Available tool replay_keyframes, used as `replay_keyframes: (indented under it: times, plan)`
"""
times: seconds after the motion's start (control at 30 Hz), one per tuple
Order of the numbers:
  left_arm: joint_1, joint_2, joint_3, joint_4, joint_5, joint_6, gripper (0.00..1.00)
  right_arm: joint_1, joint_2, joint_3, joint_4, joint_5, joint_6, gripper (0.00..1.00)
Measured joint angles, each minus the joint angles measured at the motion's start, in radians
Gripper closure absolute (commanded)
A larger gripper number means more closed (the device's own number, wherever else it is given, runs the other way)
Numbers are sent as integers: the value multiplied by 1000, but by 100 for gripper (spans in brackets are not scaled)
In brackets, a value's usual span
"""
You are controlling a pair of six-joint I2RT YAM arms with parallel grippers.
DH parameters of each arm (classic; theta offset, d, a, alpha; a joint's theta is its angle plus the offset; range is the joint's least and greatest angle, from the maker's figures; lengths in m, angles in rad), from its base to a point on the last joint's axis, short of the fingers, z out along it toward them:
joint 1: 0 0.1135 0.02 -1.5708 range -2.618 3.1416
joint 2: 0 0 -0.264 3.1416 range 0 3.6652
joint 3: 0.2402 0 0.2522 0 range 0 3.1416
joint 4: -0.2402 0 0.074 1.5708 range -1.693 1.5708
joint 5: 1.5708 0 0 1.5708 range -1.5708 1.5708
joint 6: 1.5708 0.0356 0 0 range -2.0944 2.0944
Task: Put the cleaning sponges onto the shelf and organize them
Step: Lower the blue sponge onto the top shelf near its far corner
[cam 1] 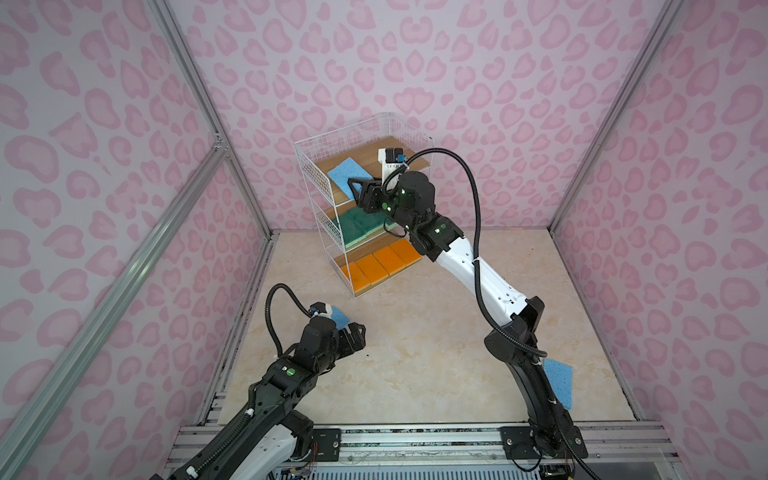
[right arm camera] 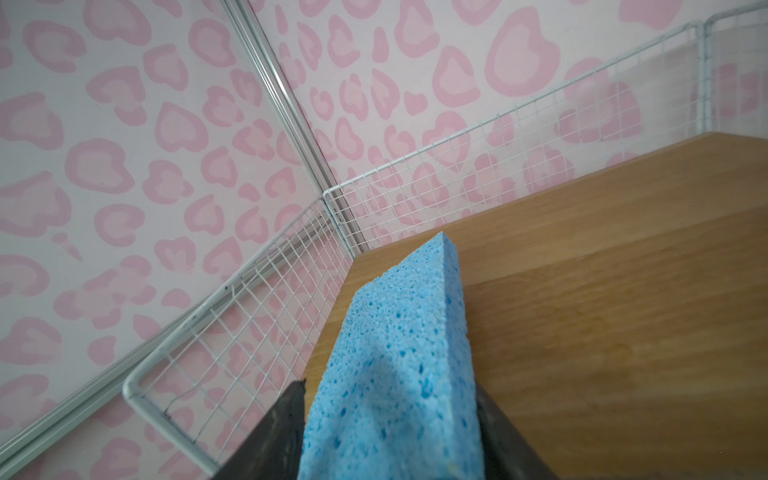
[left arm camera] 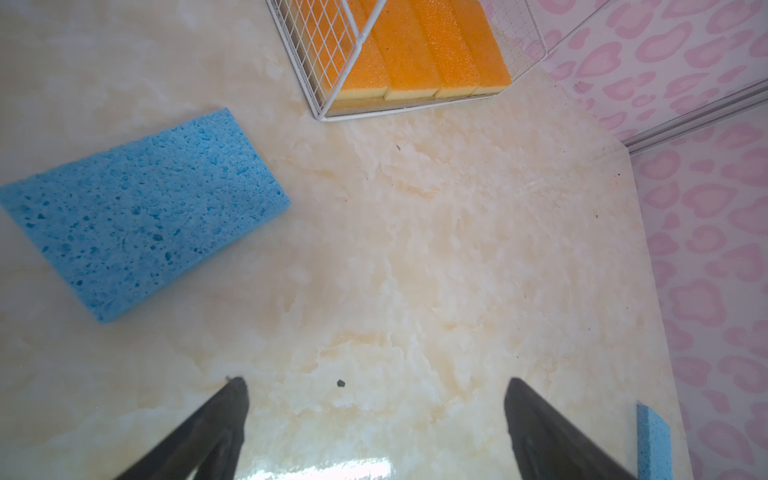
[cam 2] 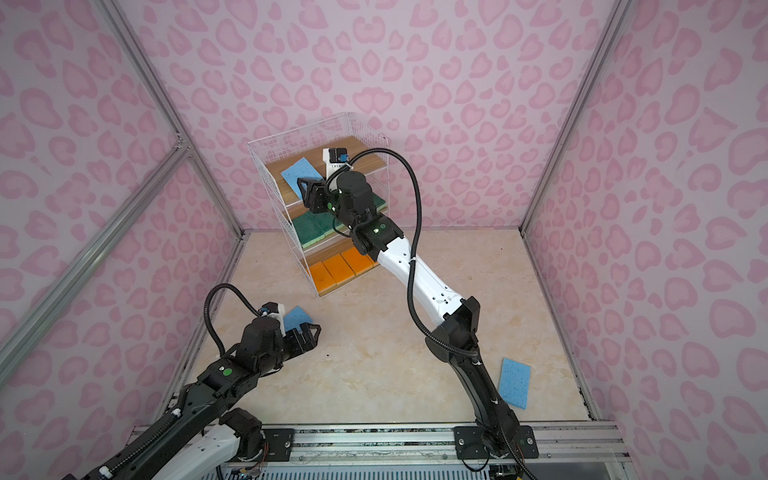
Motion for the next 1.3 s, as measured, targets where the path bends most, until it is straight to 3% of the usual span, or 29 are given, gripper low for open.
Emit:
replay_keyframes:
  times: [0.13, 0.37, 0.6, 1.3]
  plan:
    - [0, 10, 4, 1, 0, 0, 3, 3, -2, 0, -13, 10, -86, 19]
    - [0, 22, 11, 2, 8, 0, 3, -14, -29, -1, -88, 23, -171, 16]
    - [0, 28, 11, 5, 8, 0, 3, -55, -42, -12, -106, -56, -171, 27]
    - [0, 0, 4, 4, 8, -7, 3, -40, -18, 7, -86, -226, -150, 34]
